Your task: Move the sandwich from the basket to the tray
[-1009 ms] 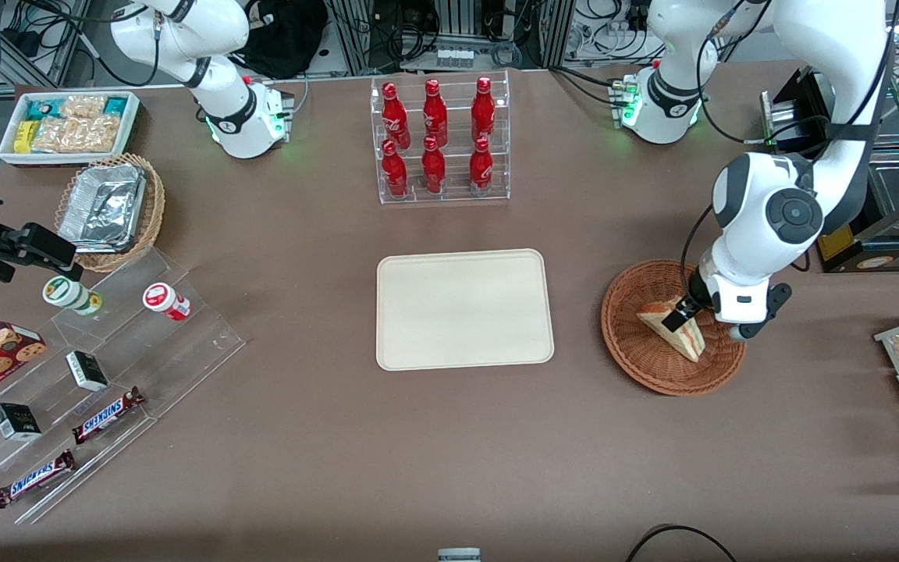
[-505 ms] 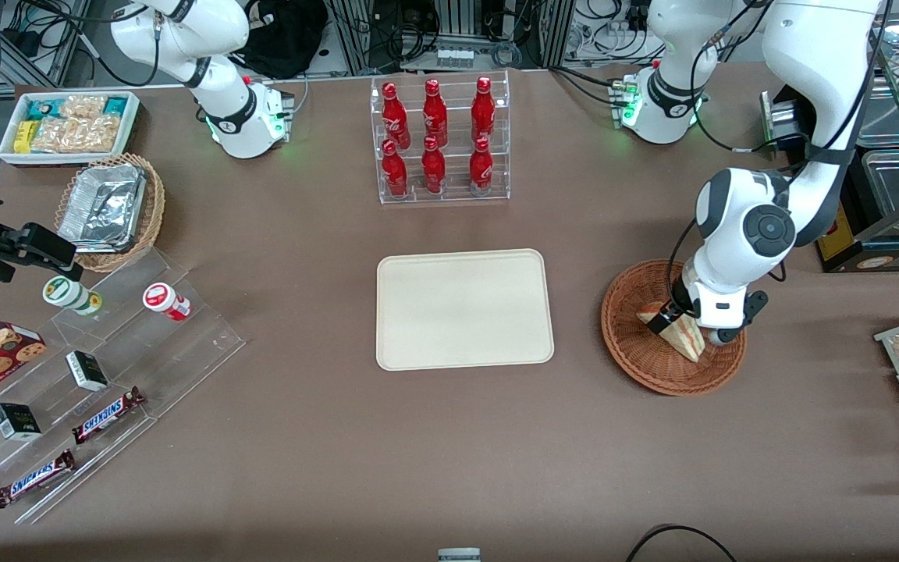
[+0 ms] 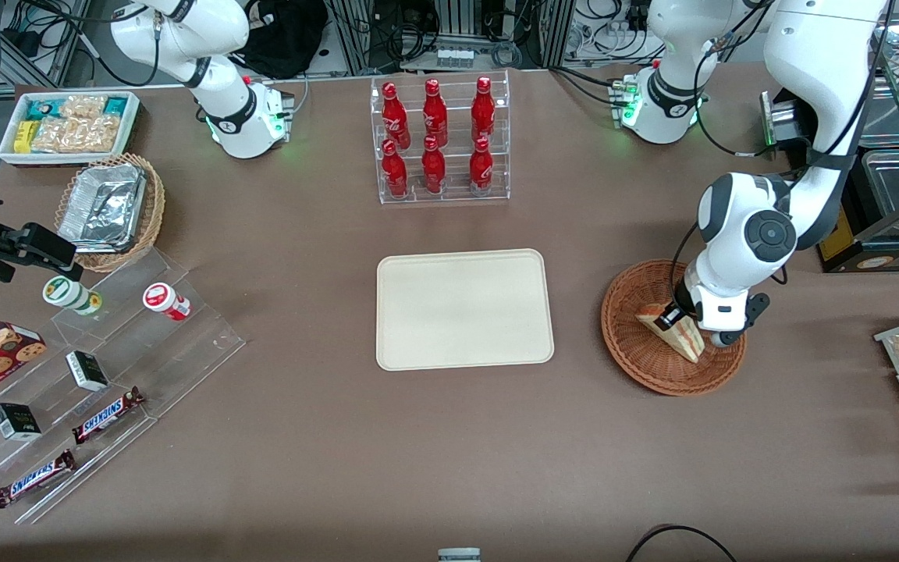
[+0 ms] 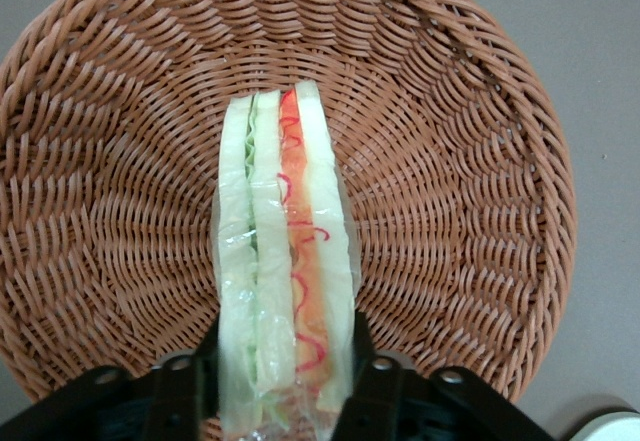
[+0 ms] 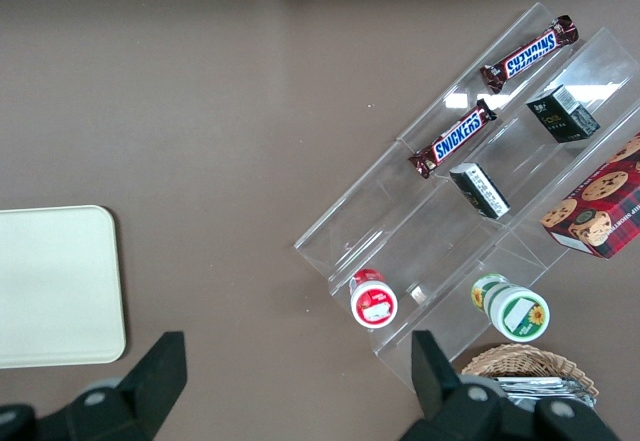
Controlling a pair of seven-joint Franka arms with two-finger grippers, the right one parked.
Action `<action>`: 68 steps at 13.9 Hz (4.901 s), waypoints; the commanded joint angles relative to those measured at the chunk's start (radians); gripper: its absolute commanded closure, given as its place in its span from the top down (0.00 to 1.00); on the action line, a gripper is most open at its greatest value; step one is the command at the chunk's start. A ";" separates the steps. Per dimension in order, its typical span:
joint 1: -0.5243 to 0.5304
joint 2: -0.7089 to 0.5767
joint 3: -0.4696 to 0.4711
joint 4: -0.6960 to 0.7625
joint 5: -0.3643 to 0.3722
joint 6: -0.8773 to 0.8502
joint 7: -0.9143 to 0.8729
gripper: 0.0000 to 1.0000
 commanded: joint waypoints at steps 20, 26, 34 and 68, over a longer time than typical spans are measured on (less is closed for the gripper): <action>-0.494 0.175 -0.051 0.513 -0.053 -0.368 0.093 0.14; -0.592 0.290 -0.051 0.543 -0.025 -0.265 0.152 0.14; -0.627 0.362 -0.051 0.570 -0.019 -0.205 0.145 0.14; -0.011 -0.337 0.007 0.502 -0.042 -1.007 0.678 1.00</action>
